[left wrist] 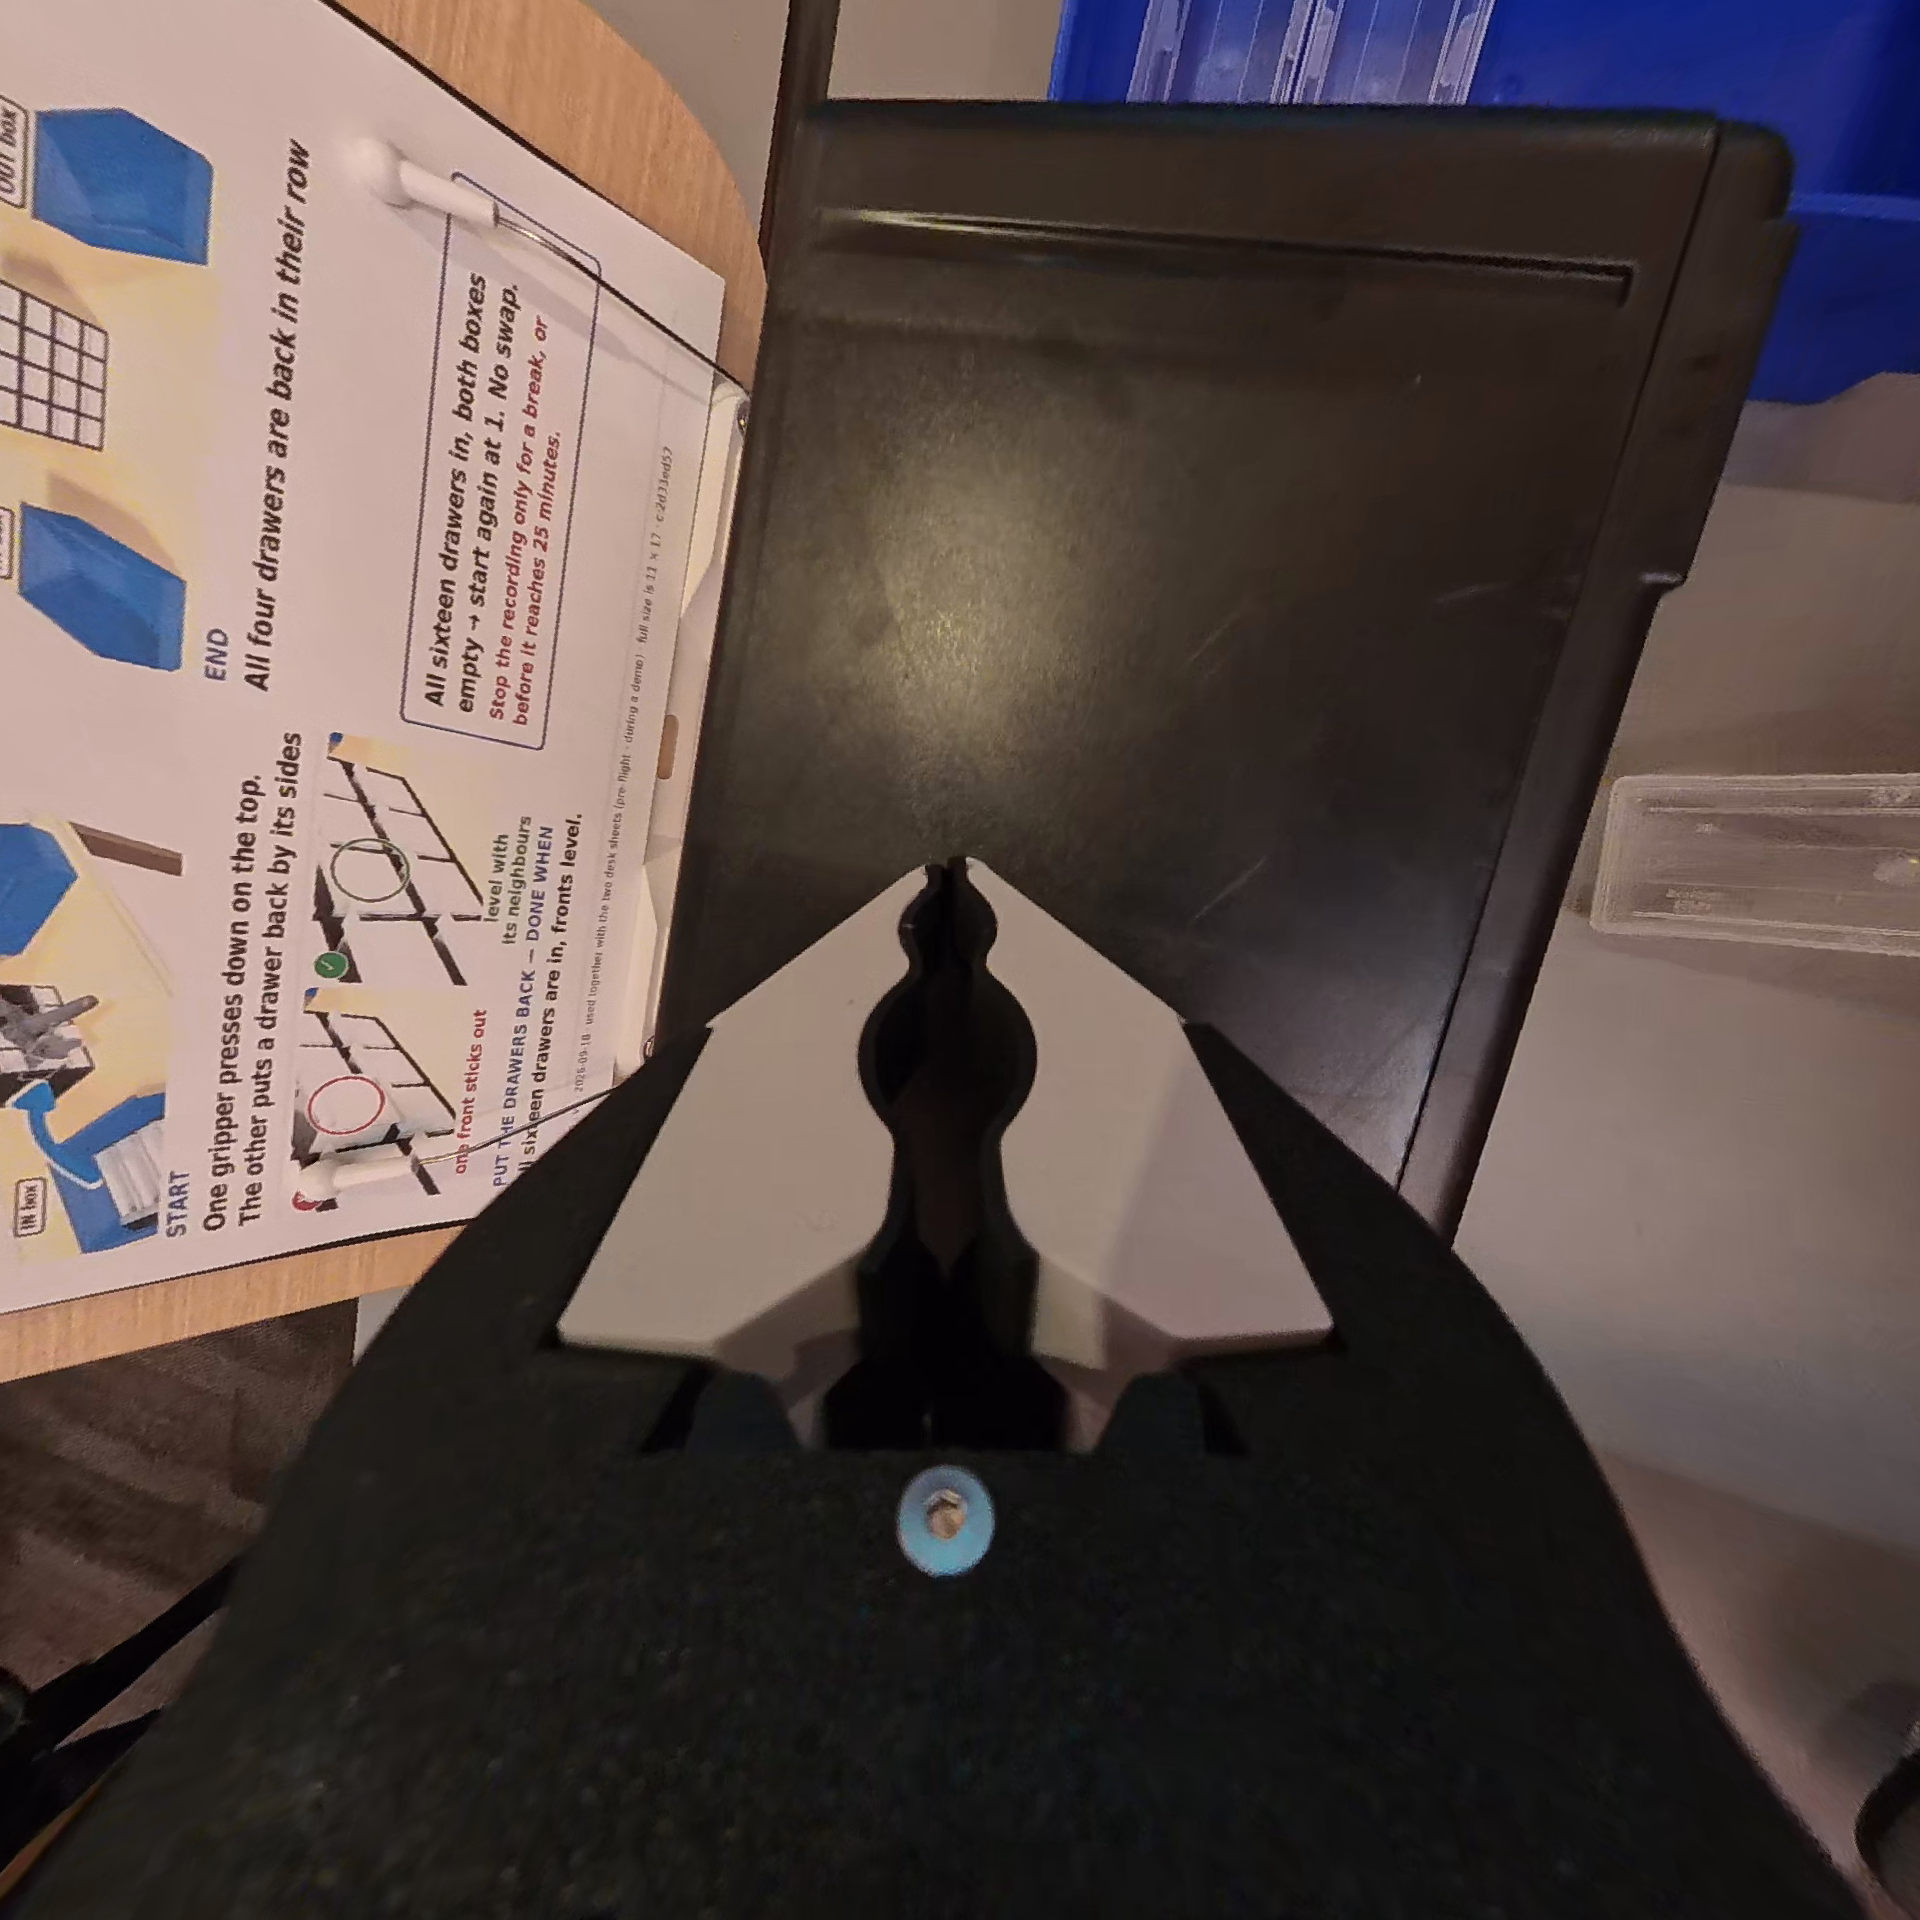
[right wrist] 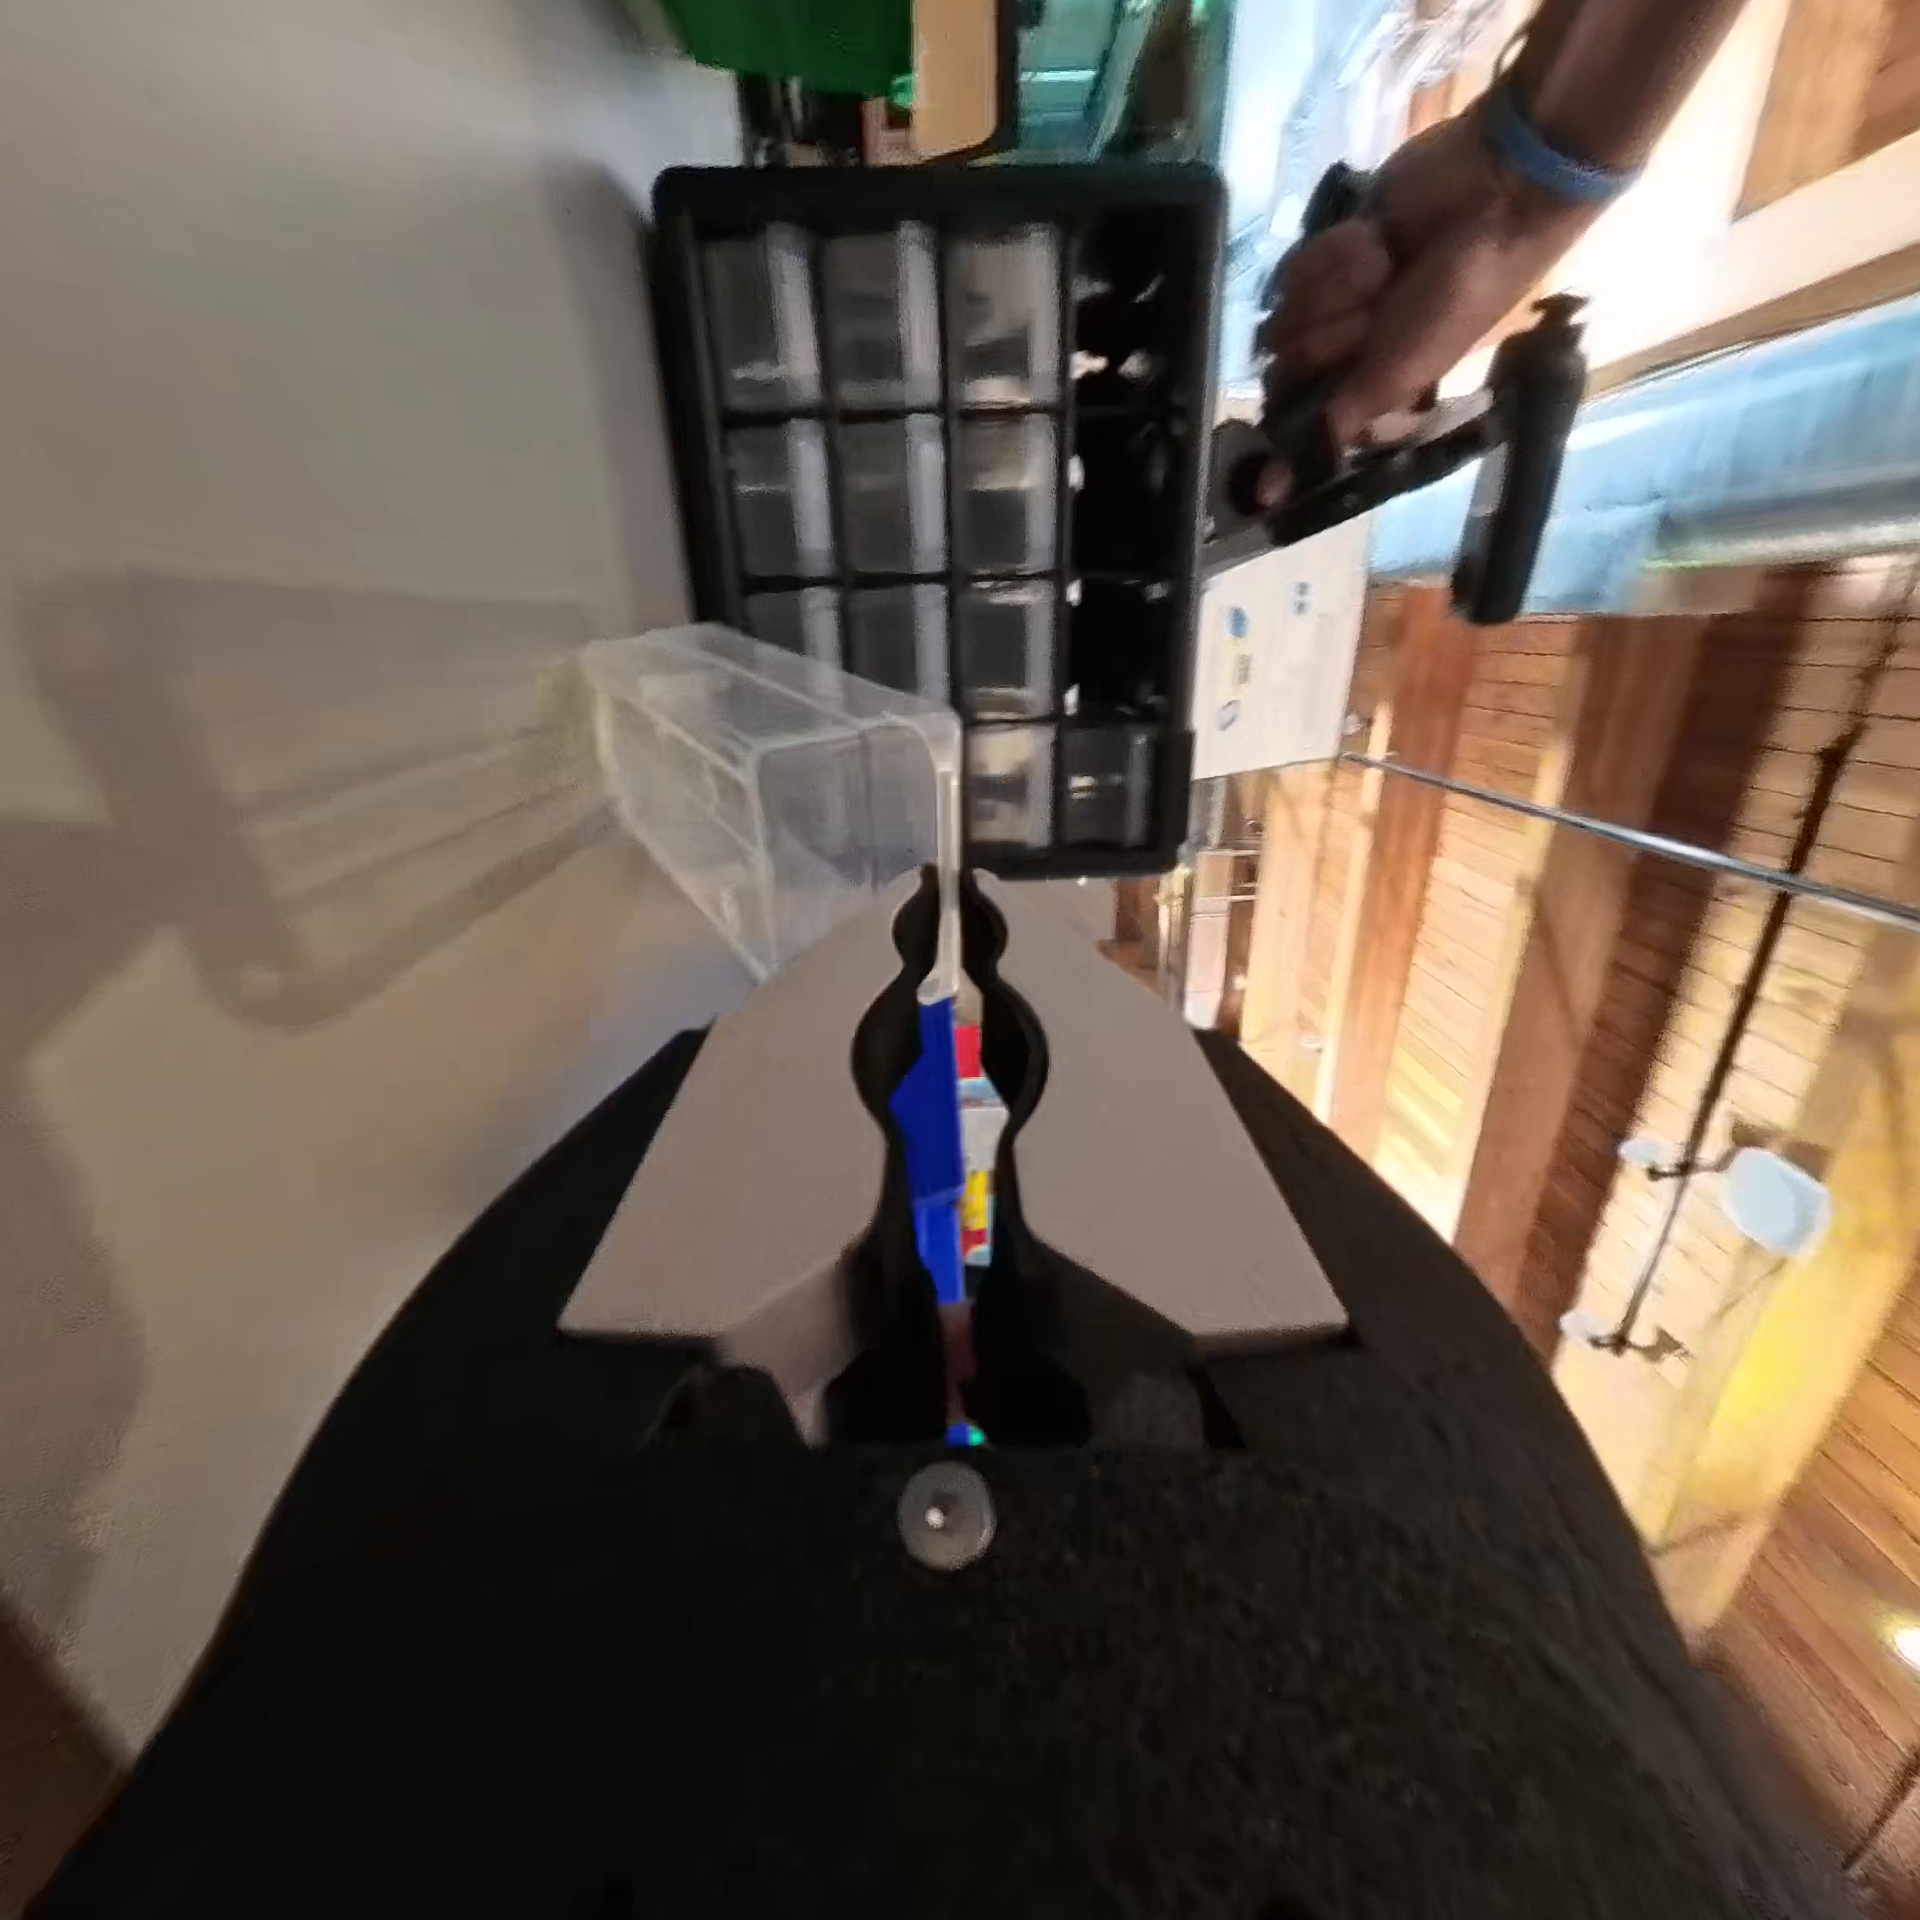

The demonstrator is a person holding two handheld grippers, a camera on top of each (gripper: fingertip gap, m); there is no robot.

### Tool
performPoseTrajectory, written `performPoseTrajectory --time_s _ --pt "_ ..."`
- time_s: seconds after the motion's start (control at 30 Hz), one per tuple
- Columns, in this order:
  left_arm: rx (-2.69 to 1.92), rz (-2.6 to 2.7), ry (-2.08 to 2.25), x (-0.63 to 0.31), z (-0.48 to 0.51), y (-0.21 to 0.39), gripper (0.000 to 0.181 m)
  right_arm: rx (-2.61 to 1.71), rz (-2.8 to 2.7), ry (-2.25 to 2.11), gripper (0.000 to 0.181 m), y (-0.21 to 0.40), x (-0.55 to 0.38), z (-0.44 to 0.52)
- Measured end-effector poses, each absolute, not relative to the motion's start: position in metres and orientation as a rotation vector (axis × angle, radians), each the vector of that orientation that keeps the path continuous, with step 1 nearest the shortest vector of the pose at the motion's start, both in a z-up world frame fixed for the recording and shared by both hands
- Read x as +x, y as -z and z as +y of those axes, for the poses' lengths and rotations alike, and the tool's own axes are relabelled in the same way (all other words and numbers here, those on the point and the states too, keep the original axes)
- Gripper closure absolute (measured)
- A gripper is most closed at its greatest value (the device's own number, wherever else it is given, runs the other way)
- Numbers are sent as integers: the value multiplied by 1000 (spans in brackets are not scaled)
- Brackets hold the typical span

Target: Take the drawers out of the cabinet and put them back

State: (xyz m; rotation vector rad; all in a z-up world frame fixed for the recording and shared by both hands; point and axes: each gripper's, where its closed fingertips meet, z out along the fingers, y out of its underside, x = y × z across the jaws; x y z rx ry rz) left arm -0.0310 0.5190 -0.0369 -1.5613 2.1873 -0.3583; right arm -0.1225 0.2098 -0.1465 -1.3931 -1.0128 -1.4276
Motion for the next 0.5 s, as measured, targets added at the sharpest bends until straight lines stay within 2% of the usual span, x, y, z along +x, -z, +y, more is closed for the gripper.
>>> performPoseTrajectory --time_s 0.5 --pt "-1553 2179 264 -30 519 37 181 -1821 -1005 1126 171 216 -109 174"
